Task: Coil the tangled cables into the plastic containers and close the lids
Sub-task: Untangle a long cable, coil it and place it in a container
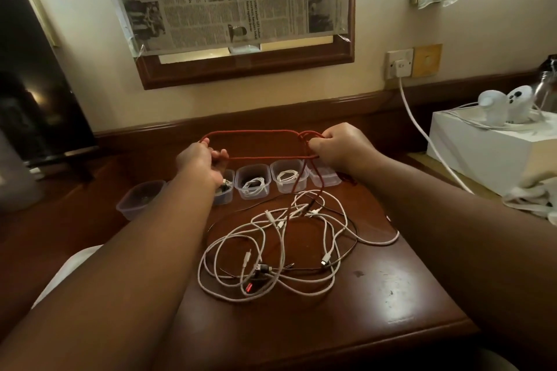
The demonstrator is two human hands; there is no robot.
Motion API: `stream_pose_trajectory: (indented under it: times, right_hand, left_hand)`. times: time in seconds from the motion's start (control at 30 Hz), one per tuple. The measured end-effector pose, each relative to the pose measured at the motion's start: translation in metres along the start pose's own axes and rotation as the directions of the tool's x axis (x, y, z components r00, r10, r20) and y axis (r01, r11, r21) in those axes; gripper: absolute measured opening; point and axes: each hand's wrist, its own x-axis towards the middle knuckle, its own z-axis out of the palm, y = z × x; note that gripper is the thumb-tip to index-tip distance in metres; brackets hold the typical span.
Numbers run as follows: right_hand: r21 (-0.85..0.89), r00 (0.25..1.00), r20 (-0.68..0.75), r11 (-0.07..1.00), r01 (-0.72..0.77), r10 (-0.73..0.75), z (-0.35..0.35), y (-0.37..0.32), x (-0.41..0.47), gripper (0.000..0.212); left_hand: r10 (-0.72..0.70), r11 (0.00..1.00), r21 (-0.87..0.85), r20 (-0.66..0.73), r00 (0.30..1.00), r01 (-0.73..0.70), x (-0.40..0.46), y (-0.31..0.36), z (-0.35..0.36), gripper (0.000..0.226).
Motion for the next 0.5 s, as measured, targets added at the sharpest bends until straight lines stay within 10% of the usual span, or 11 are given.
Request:
stream_pose_trajectory:
  times: [0.37,0.5]
  right_hand:
    - [-0.097,0.996,-0.022,0.992,0.081,-0.084,0.004,0.001,0.003,0.025]
    - [-0.158,0.998,-0.055,0.987,0.032,-0.041,-0.002,0.012,0.005,0.025]
  left_hand:
    - [0.231,0.878,0.433,-0.013,0.973,-0.202,0.011,-0.013,-0.008,0.029]
    - [-0.047,0.998,0.027,-0.027,0.999,0.048,0.02,0.011,-0.009,0.031]
